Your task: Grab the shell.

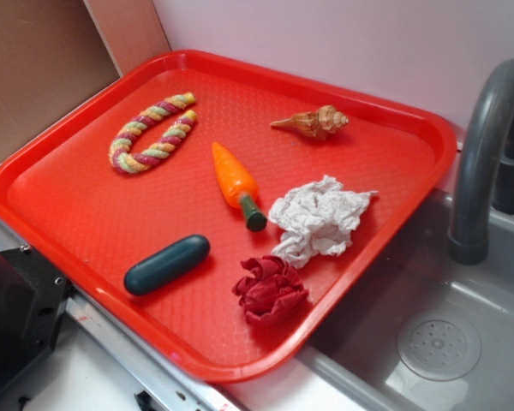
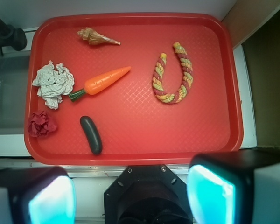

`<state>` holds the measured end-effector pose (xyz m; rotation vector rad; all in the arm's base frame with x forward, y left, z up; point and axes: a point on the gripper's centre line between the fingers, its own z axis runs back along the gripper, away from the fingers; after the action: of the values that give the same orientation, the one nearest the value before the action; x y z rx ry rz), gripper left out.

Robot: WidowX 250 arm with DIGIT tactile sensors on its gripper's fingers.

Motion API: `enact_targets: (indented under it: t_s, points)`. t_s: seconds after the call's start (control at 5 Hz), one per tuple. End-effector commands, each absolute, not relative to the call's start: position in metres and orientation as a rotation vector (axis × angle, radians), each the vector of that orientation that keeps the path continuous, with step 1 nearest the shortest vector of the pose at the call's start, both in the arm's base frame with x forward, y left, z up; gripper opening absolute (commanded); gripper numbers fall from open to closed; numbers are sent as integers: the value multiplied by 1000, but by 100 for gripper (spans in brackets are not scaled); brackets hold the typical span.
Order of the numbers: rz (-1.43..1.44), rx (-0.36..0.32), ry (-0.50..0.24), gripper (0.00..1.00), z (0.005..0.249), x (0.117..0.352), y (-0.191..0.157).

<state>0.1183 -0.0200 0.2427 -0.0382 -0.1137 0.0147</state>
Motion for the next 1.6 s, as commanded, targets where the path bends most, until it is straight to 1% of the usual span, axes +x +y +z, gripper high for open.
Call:
enact_targets:
  t_s: [0.0,0.2,0.6,0.8,1.0,1.2,1.4]
  points:
    - [15,-38,-114,100,243,118,-20]
    - [-167,-33,-164,100,227,158,-38]
    - [-317,29,-184,100,199,218,-58]
    - [-397,86,-210,100,181,251,-66]
    - [-444,133,-226,100,157,284,-72]
    - [-493,164,-210,100,140,300,-75]
    - [-560,213,-150,100,108,321,-81]
